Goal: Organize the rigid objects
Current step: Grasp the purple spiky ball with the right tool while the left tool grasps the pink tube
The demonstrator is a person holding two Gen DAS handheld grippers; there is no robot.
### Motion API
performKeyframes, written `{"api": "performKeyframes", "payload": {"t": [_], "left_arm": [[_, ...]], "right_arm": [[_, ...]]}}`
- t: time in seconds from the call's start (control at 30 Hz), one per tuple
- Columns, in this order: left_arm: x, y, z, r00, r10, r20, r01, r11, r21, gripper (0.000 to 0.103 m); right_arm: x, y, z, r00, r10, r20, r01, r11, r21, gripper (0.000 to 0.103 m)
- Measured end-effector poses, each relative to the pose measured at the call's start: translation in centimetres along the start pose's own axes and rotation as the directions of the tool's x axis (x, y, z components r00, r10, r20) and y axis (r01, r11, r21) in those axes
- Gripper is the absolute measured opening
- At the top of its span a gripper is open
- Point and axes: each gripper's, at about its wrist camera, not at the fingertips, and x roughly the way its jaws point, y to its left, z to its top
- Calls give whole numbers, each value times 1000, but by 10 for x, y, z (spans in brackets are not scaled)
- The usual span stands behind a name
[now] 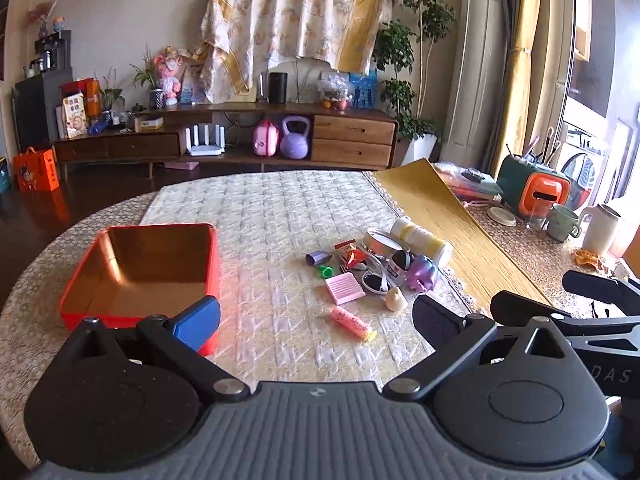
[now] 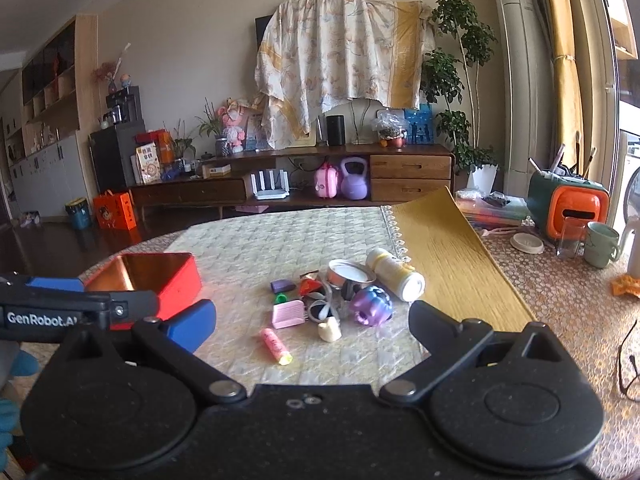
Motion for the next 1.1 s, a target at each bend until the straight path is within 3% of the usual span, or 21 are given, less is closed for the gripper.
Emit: {"api": "performKeyframes", "payload": {"t": [0.23, 0.3, 0.6, 1.0, 1.1], "left_arm": [[52, -7, 3, 998, -27, -50, 27, 1000, 1, 103], [68, -11, 3, 998, -29, -57, 30, 999, 15, 103], [132, -26, -6, 992, -41, -119, 49, 997, 63, 103], [173, -34, -20, 984, -68, -166, 83, 993, 83, 102], [183, -35, -23, 978, -75, -194, 94, 992, 87, 91]], "right_arm": [[52, -29, 6, 997, -36, -67, 31, 997, -68, 100], [70, -38, 10, 995, -36, -91, 30, 998, -62, 93], [145, -62, 12, 978, 12, -209, -18, 999, -27, 82], [192, -75, 6, 957, 62, -284, -55, 998, 34, 73], [198, -77, 5, 953, 71, -296, -57, 997, 57, 67]]}}
